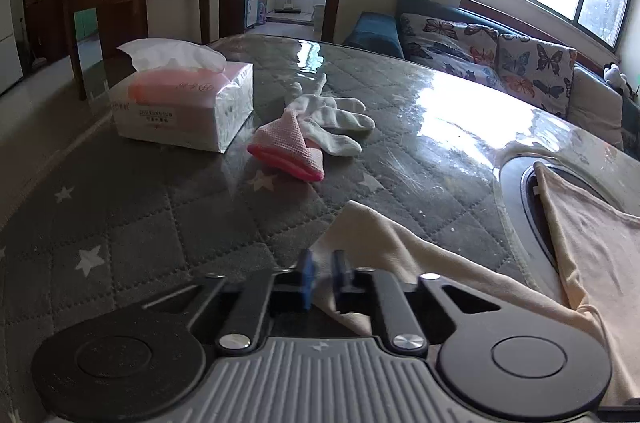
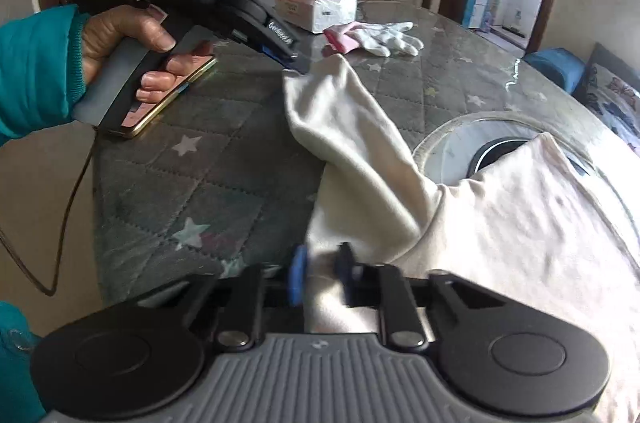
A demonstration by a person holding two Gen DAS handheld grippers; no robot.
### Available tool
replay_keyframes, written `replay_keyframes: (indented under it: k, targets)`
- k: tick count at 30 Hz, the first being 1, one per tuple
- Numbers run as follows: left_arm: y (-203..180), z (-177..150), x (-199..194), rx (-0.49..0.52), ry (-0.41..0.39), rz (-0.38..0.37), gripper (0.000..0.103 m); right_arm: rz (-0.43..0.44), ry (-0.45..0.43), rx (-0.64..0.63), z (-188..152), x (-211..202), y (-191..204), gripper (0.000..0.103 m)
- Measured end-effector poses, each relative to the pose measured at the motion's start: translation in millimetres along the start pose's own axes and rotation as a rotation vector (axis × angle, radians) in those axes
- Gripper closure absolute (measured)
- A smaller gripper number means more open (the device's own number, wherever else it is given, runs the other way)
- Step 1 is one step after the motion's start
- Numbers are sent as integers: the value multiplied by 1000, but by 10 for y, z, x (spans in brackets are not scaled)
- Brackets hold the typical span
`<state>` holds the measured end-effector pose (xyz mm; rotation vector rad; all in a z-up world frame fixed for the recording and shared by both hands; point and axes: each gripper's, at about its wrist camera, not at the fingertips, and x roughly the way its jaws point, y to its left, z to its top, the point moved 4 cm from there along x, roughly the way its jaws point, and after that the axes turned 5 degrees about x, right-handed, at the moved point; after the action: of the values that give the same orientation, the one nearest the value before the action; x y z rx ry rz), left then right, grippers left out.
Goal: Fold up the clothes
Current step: 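Grasp the other sleeve with the left tool and fold it toward the body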
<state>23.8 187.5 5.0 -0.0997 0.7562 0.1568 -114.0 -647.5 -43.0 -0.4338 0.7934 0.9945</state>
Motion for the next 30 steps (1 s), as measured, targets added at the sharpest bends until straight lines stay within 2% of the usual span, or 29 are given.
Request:
replay_keyframes:
  k: [3,7,12,14,15,16,18,23,25,28,30]
  targets:
    - [29,39,-11,-3,-20,34,103,37,2,0,-4,-36,1,97]
    - [69,118,-80,-6,-67,89,103,107,14,-28,-53,-126,42,98]
    - [127,116,-53,-29,-35,69,102,131,45,-52,-117,-103,51,95]
    - [118,91,-59,-31,-19,35,97,144,30,-37,-75,-137,44,91]
    - [104,82,-55,-26,-16,33,92,154,13,-20,-34,-155,42,91]
    - [91,74,-49,-20,-12,31,81,151,10,-19,-15,-137,40,90]
    - [60,68,-18,-14,-4,39,70,148,7,-15,20,-94,39,89]
    - [-13,43,107,11,12,61,75,181,35,-20,-8,-5,138,84]
    - [-56,37,115,35,4,72,92,187,34,-21,-7,-44,150,85]
    - [-119,37,119,81,-8,131,95,176,13,16,-8,-164,74,84]
    - [-103,41,114,78,-4,134,95,147,-5,61,-60,-296,-49,83]
